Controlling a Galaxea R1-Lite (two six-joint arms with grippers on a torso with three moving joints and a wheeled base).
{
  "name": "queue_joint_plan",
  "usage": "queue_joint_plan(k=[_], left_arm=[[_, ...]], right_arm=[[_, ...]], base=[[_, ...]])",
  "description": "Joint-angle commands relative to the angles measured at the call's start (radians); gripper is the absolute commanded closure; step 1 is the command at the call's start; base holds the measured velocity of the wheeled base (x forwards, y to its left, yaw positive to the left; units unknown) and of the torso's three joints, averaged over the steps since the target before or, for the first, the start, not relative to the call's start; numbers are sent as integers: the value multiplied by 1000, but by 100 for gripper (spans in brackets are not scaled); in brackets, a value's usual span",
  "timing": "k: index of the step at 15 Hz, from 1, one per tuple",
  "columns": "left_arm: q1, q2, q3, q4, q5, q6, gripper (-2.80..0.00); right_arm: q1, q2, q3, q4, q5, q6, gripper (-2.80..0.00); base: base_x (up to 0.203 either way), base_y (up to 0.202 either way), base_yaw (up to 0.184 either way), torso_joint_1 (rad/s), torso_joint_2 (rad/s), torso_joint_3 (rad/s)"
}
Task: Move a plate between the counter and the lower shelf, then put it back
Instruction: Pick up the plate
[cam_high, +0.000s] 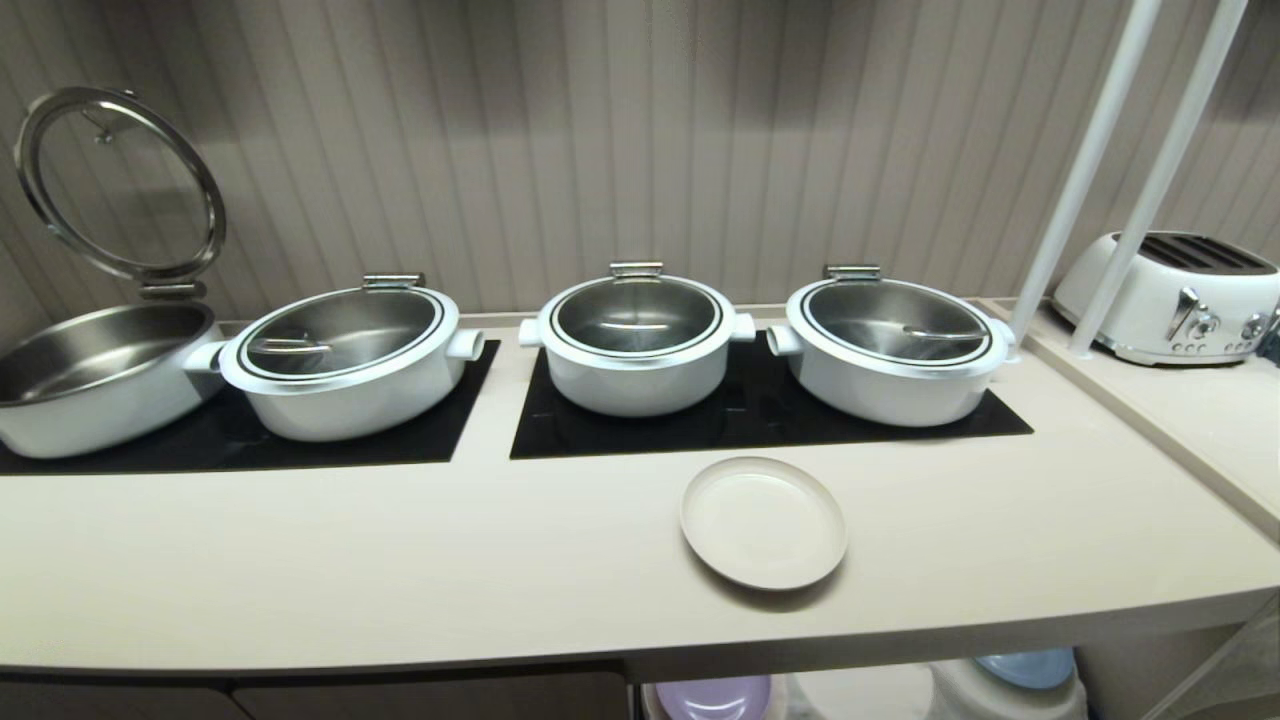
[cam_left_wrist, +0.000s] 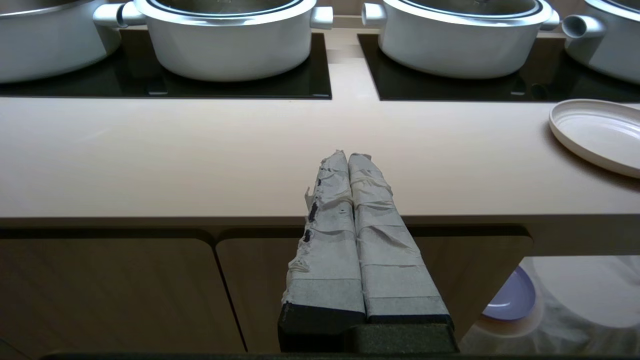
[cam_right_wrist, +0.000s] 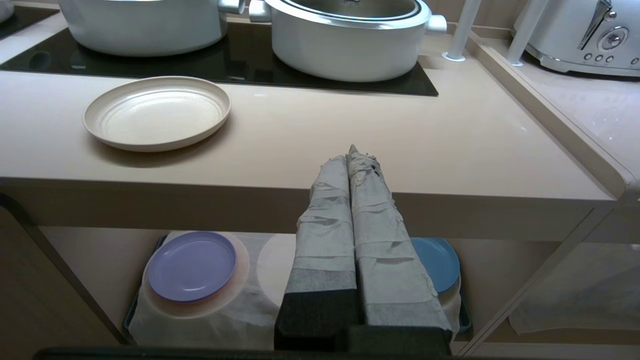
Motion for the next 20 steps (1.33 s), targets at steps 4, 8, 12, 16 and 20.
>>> queue_joint_plan(k=[4, 8, 12, 16, 20], left_arm=[[0, 1, 0, 0, 0, 0, 0], [0, 1, 0, 0, 0, -1, 0], [0, 1, 0, 0, 0, -1, 0], [0, 1, 0, 0, 0, -1, 0], [0, 1, 0, 0, 0, -1, 0]], right_arm=[[0, 1, 0, -2, -2, 15, 0], [0, 1, 0, 0, 11, -23, 0], [0, 1, 0, 0, 26, -39, 0], [0, 1, 0, -5, 24, -47, 0], [0, 1, -59, -4, 76, -74, 0]], base=[[0, 0, 0, 0, 0, 0], [0, 0, 0, 0, 0, 0], [0, 0, 0, 0, 0, 0], [0, 0, 0, 0, 0, 0], [0, 0, 0, 0, 0, 0]])
